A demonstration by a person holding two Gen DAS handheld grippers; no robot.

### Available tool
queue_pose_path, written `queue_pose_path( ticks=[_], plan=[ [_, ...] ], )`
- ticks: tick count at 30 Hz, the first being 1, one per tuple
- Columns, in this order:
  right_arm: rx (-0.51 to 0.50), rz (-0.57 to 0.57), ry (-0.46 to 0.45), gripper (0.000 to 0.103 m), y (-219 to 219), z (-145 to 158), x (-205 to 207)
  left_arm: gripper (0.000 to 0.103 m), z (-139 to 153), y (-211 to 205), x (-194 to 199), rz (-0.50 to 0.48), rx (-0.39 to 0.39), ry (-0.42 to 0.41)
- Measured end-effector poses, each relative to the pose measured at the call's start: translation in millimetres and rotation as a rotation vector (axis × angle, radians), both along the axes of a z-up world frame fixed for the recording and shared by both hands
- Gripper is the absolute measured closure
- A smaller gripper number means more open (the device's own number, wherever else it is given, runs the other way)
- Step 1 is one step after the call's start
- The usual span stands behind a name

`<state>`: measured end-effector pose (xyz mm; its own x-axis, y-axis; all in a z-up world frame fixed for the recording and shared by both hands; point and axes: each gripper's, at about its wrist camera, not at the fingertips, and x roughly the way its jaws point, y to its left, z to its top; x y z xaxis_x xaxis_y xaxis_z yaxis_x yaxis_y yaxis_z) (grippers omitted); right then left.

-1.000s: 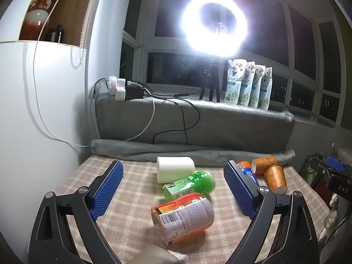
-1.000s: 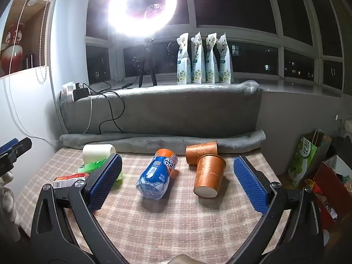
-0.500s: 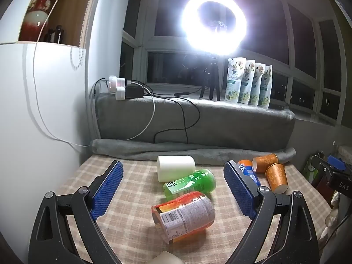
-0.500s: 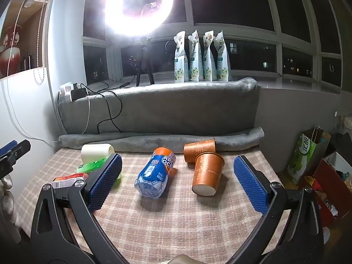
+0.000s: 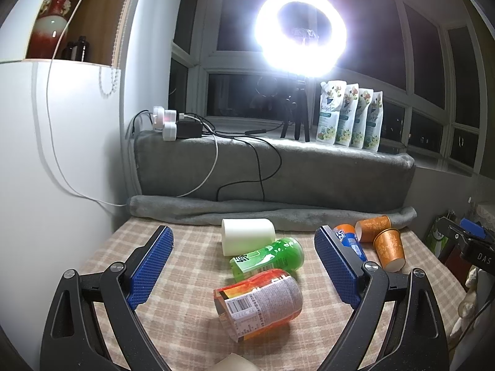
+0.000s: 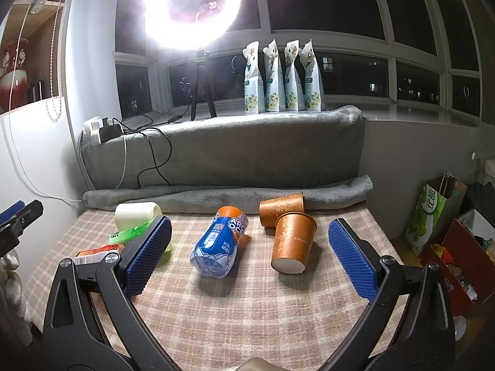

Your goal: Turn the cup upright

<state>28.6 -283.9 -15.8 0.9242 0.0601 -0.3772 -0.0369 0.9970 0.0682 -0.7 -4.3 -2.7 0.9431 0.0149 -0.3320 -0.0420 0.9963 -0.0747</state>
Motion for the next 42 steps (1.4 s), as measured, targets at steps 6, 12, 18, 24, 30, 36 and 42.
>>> queue_pose_path(
  ticks=[6,12,18,24,30,36,42],
  plan=[
    [-0.001,0.0,0.0,0.0,0.6,0.1,0.1,0.01,0.7,0.2,0.1,0.001,0.0,0.0],
    [0.0,0.001,0.0,0.0,0.2,0.0,0.1,0.01,1.3,0.2,0.2,0.0,0.001,-0.001],
    [0.001,0.001,0.002,0.0,0.2,0.7,0.0,0.01,1.6,0.3,0.2,0.0,0.001,-0.001],
    [0.0,0.0,-0.001,0.0,1.5,0.8,0.1,0.01,2.6,0.3,0.5,-0.001,0.002,-0.005],
    [0.002,-0.001,-0.001,0.0,0.8,0.9,0.2,0.01,3.4,0.6,1.7,-0.004,0.005,-0.003],
    [0.003,0.001,0.001,0.0,0.0,0.2,0.9,0.01,4.2,-0.4,1.6,-0.006,0.007,-0.004],
    [0.007,0.003,0.007,0.0,0.8,-1.2,2.0,0.01,3.7,-2.2,3.5,-0.006,0.008,0.0]
  ],
)
